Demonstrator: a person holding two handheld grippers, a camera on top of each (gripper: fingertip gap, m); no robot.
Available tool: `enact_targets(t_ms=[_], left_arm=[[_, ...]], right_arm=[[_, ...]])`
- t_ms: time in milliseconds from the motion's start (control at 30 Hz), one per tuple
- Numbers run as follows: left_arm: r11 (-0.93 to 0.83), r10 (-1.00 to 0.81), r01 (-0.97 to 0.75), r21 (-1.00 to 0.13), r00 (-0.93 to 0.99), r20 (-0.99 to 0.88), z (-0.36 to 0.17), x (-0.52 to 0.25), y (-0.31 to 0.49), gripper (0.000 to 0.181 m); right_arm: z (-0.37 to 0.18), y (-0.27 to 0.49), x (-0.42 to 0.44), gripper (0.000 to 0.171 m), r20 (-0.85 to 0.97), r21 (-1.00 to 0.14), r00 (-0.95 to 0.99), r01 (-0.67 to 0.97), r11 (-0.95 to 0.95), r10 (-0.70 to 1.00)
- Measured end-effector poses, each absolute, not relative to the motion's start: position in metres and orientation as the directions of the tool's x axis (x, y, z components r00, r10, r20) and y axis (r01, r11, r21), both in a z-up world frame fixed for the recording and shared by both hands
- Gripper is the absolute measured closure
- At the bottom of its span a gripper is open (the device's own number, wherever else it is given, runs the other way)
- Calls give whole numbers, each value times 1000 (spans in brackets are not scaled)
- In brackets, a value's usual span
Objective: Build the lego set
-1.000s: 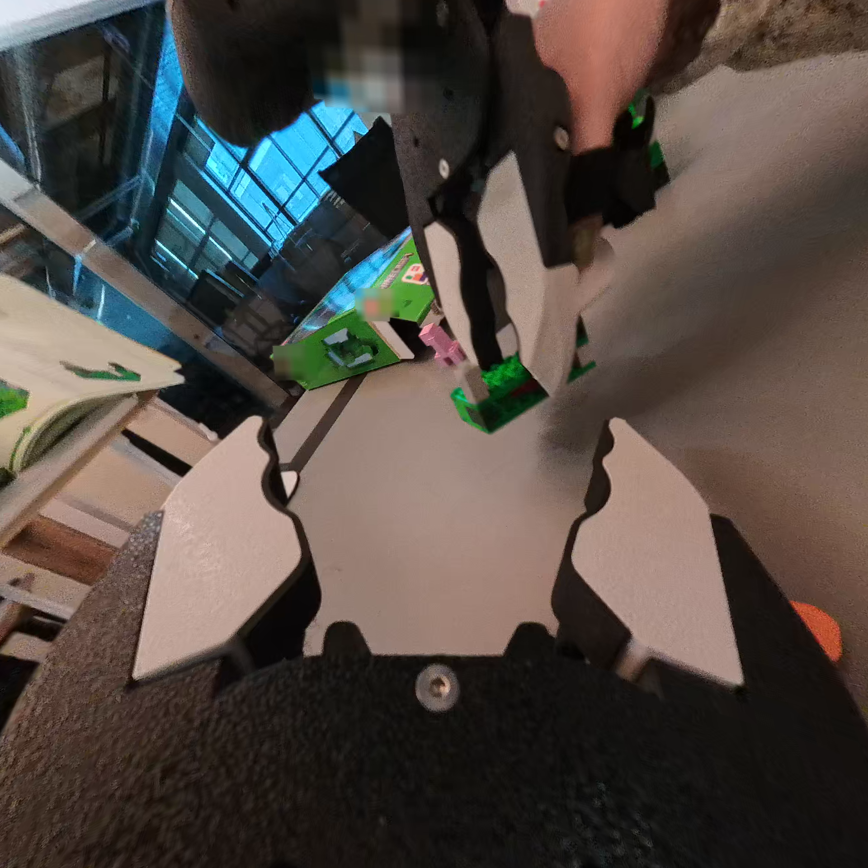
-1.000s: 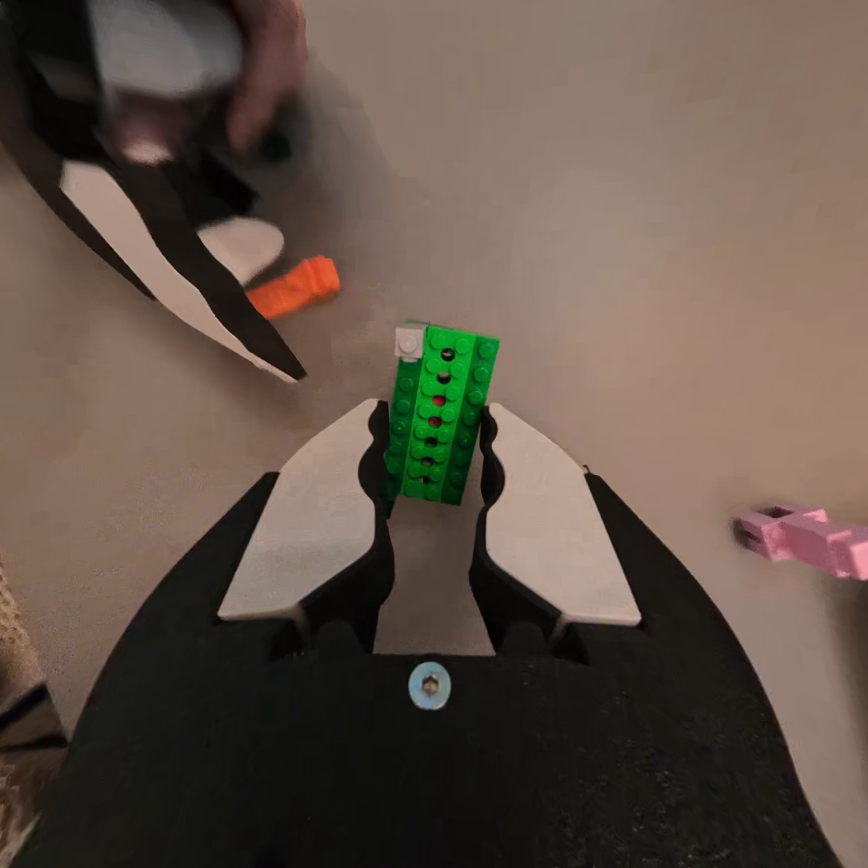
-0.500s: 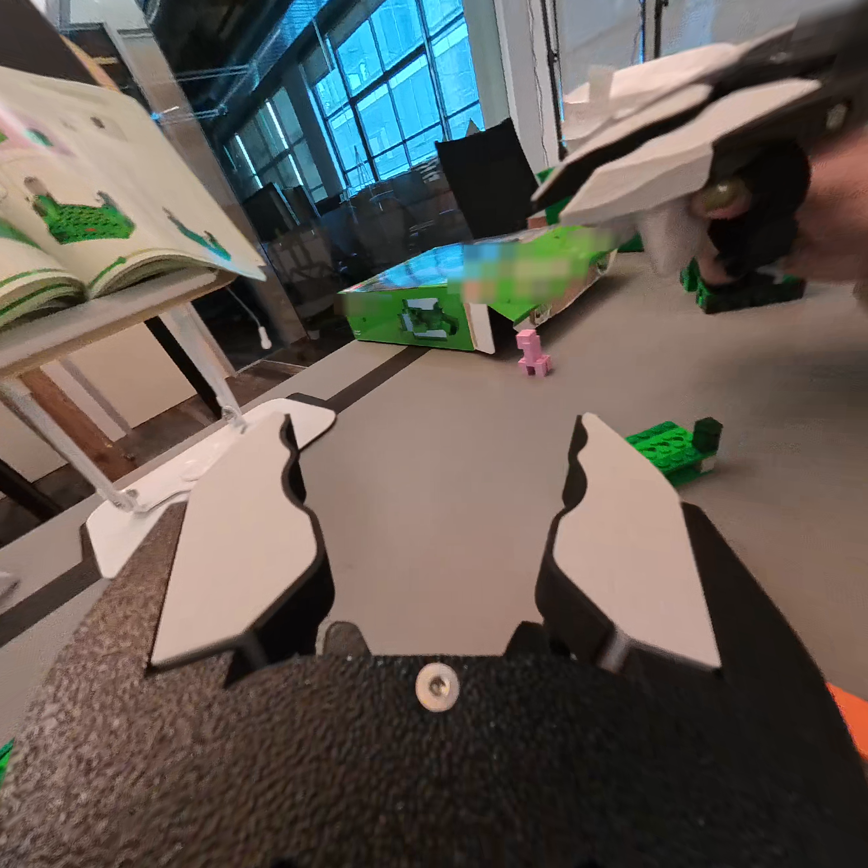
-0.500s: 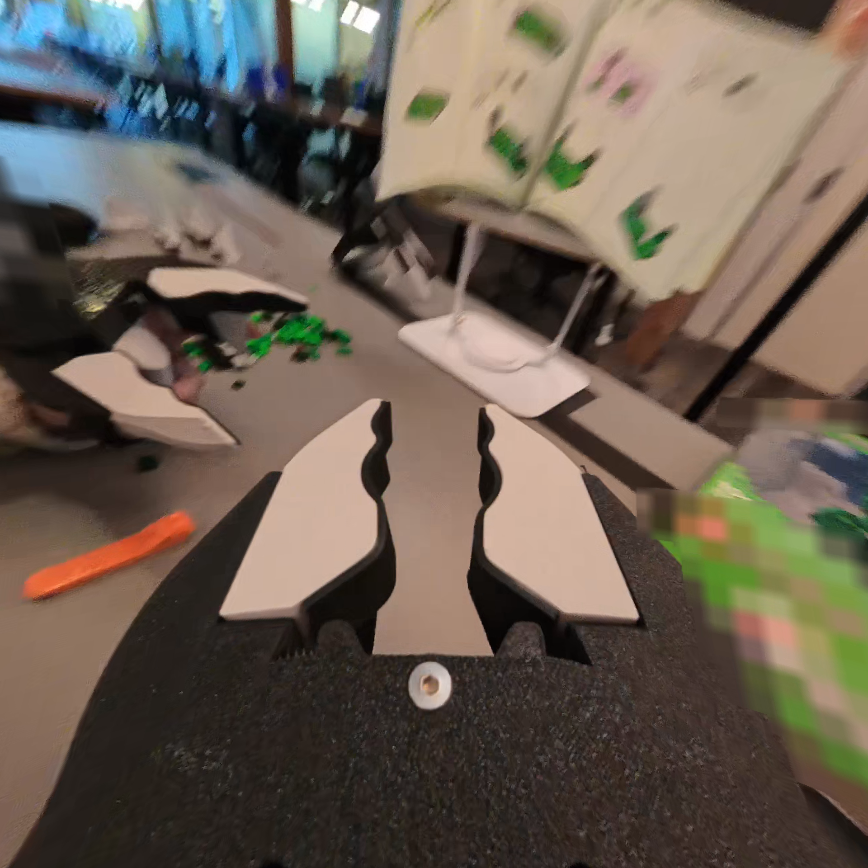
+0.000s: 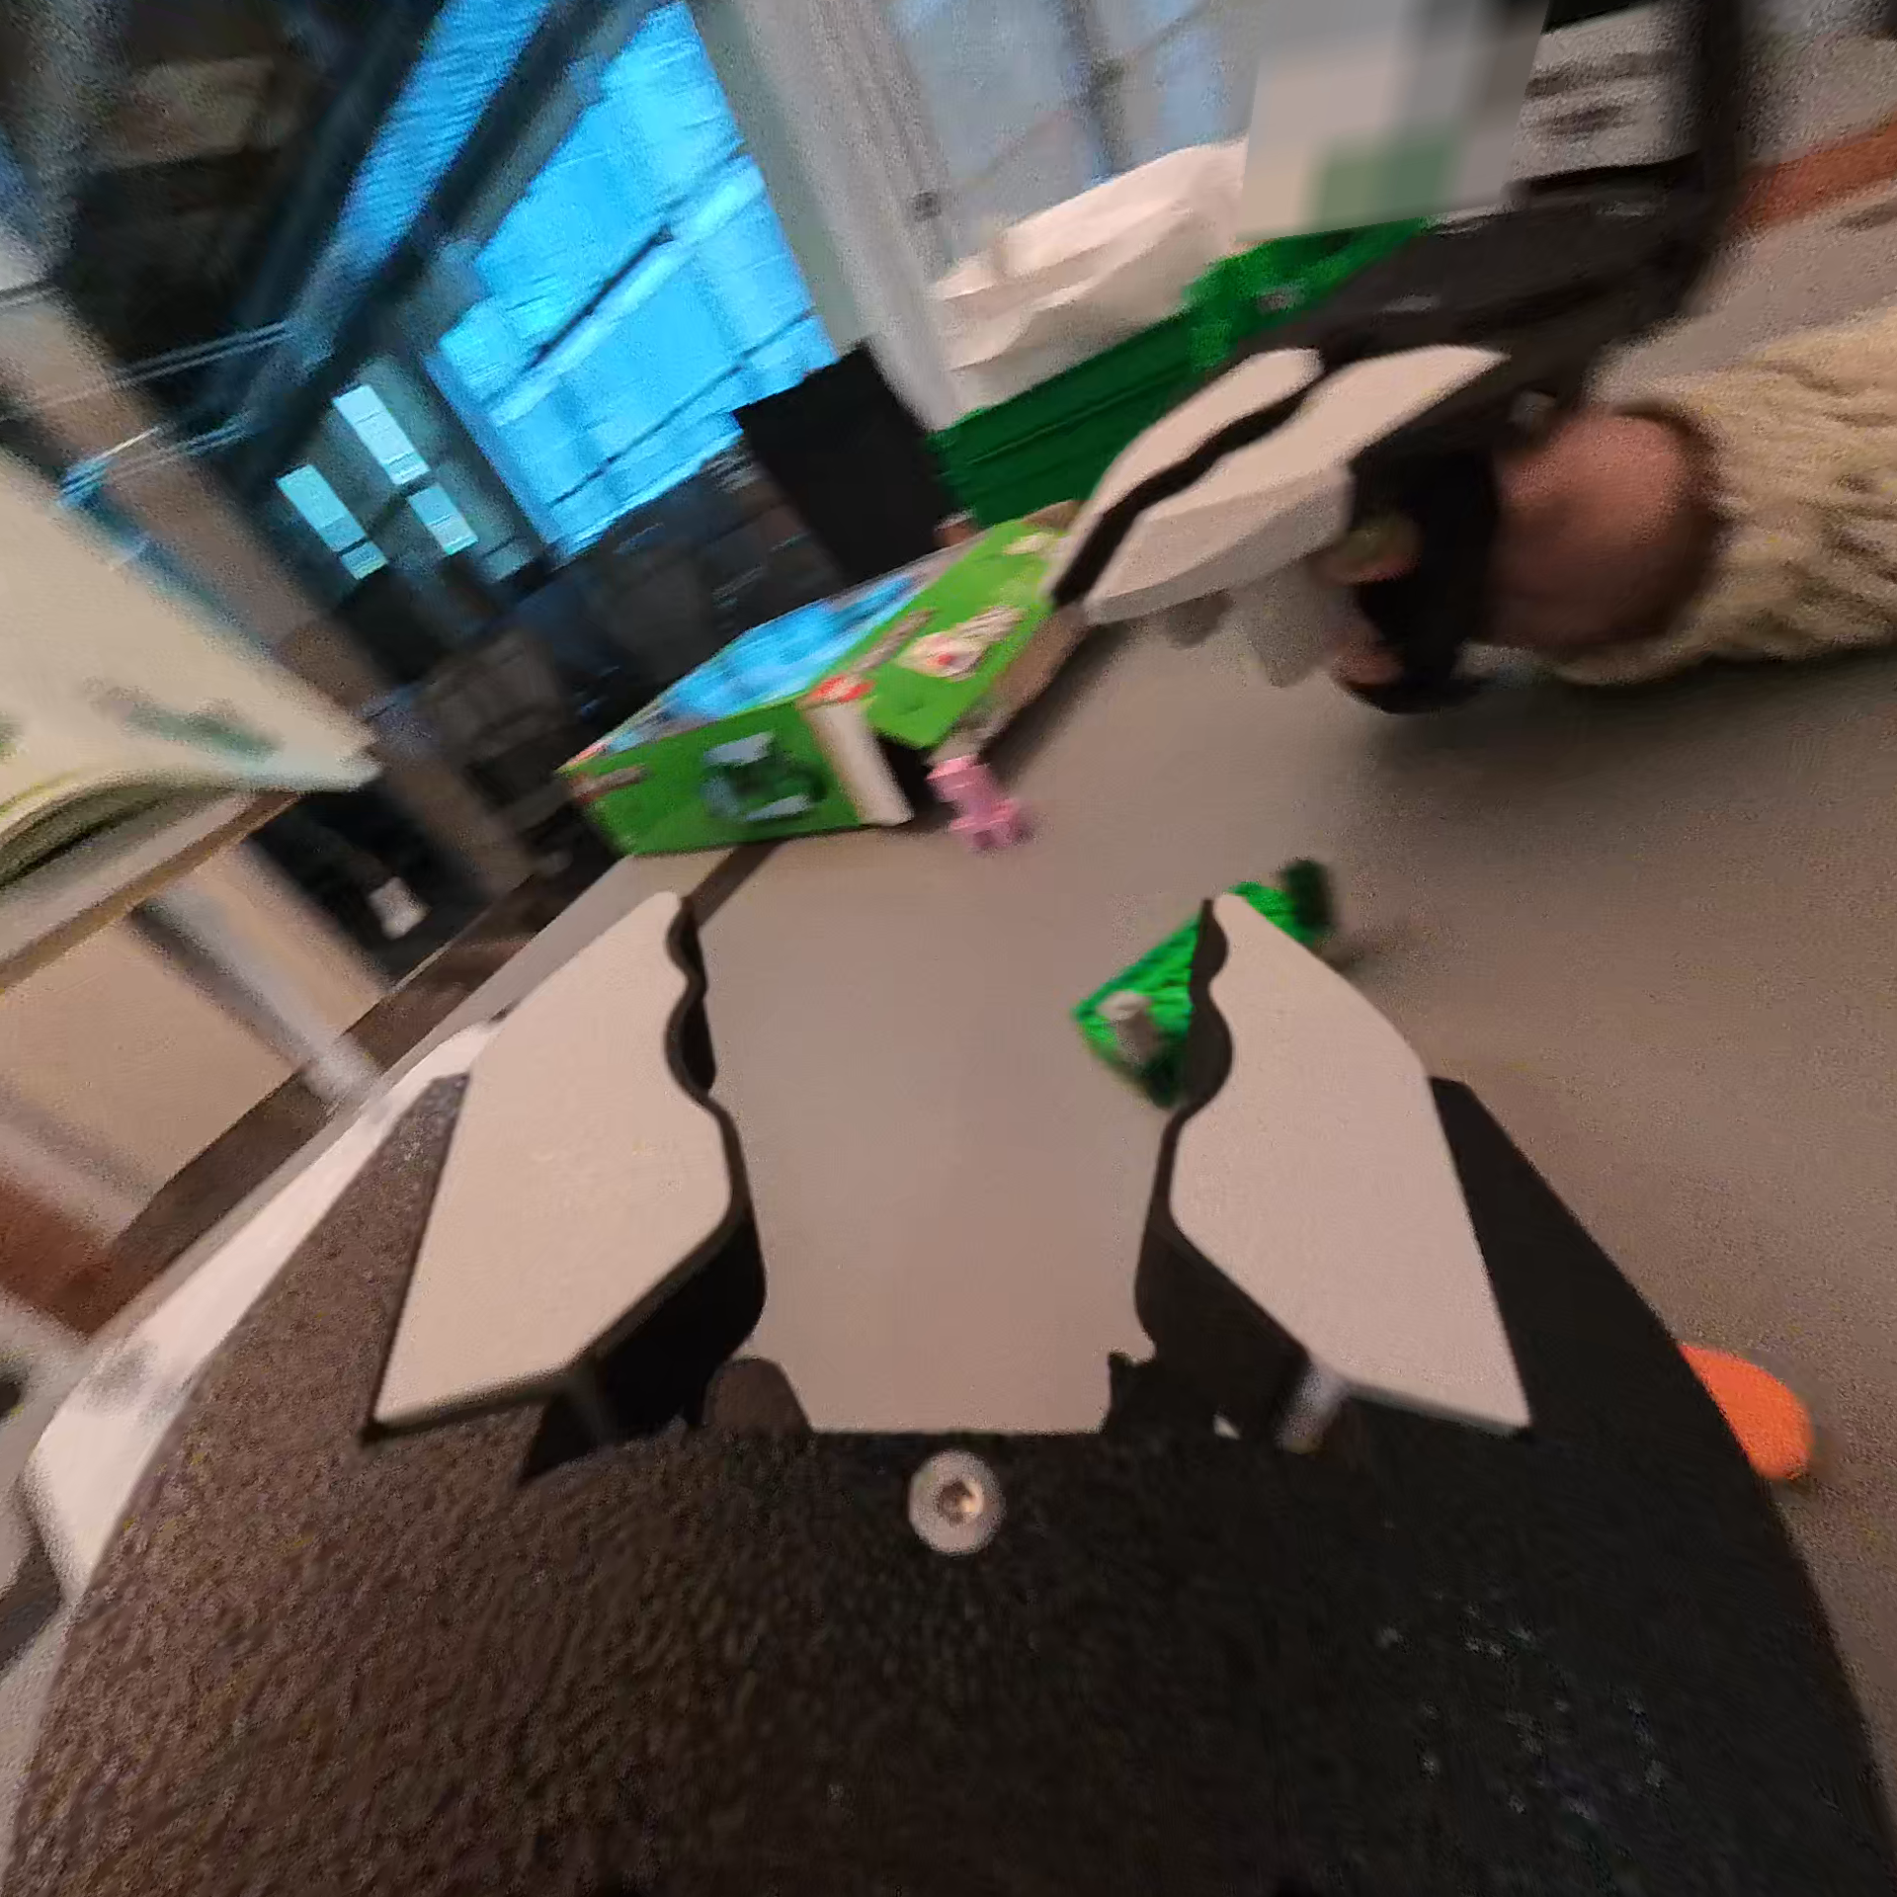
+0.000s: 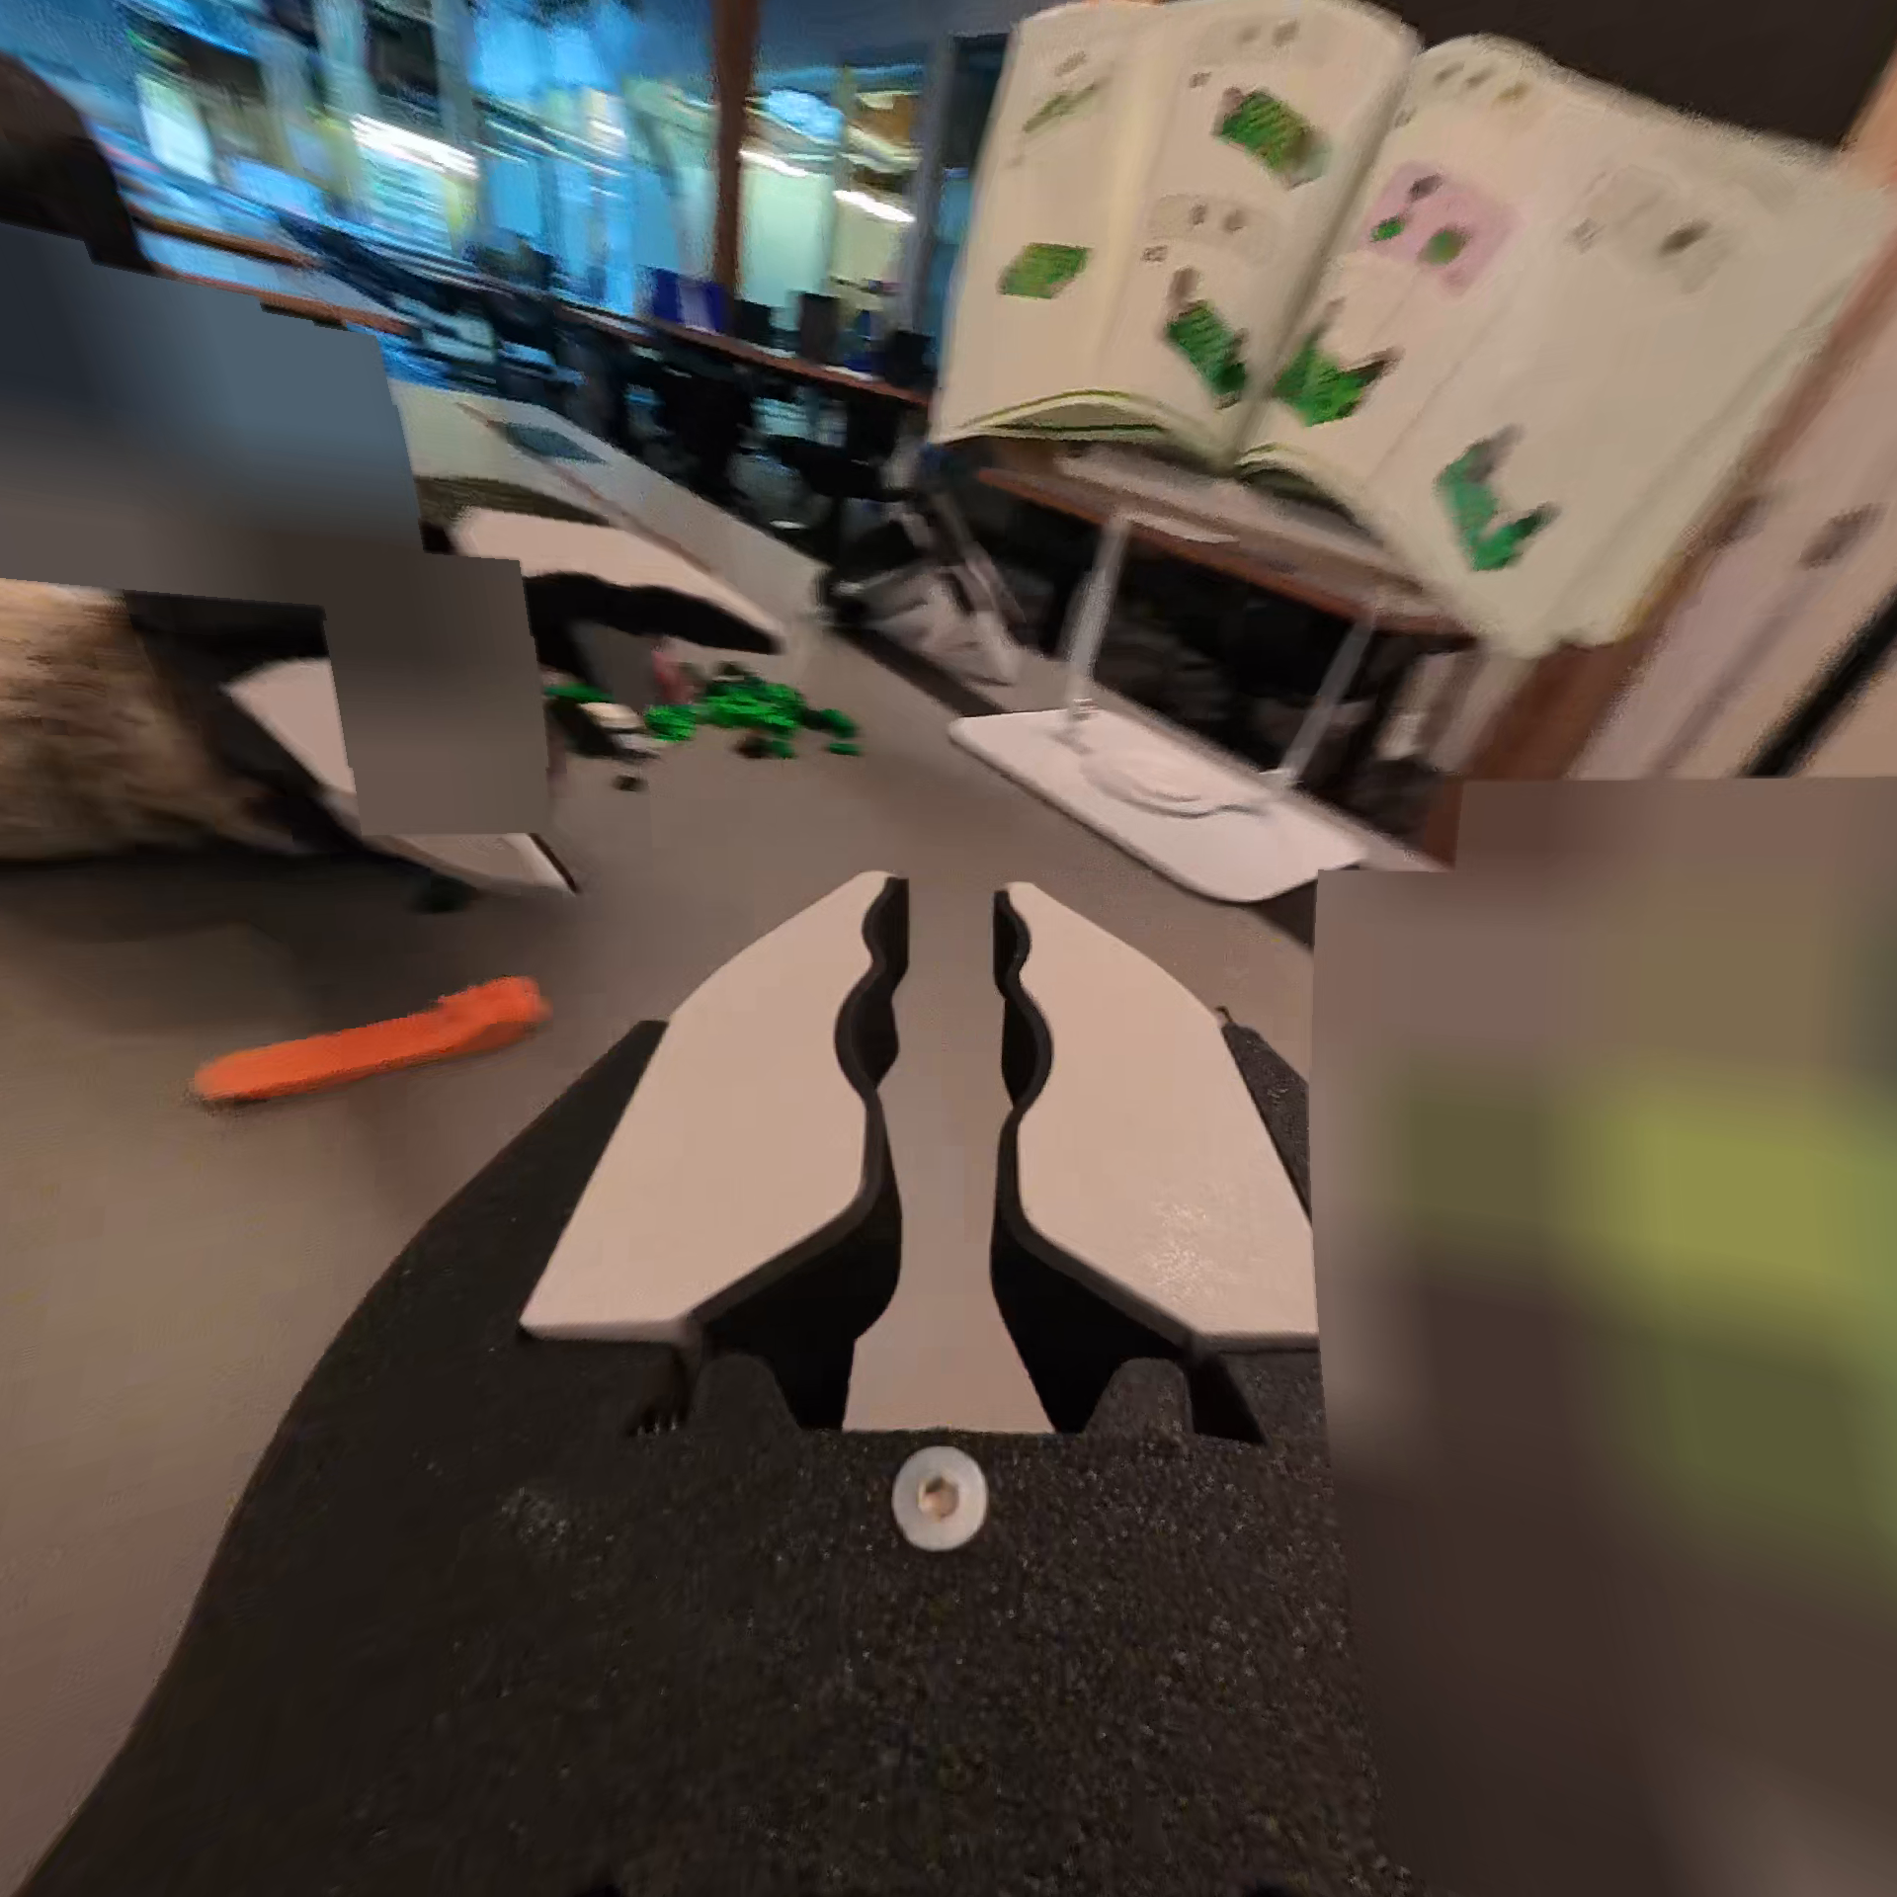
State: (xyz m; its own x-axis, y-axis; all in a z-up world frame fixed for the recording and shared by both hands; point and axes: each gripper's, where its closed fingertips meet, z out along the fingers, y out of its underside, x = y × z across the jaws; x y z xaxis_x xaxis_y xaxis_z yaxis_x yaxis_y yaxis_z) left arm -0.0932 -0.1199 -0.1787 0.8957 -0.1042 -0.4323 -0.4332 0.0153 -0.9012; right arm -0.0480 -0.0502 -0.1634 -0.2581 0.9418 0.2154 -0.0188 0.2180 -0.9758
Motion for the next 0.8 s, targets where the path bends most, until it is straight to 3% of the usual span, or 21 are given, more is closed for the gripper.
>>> enact_targets(t_ms=[100, 267, 400, 600, 800], left_arm=[[7, -369, -560, -829, 769, -522, -196, -60, -118, 87], [-221, -646, -593, -774, 684, -339, -237, -55, -100, 81], [-277, -747, -588, -760, 630, -215, -255, -54, -85, 91], [-226, -802, -635, -739, 551, -229, -261, -43, -79, 126], [-223, -794, -640, -735, 557, -244, -263, -42, -79, 141]], right_arm=[[-188, -73, -26, 147, 81, -978, -419, 141, 153, 904], [-219, -90, -17, 149, 176, -910, -426, 273, 311, 888], [-234, -94, -20, 150, 220, -859, -421, 345, 379, 880], [-241, -90, -24, 158, 230, -833, -393, 394, 389, 890], [-243, -89, -24, 161, 224, -826, -393, 409, 388, 892]])
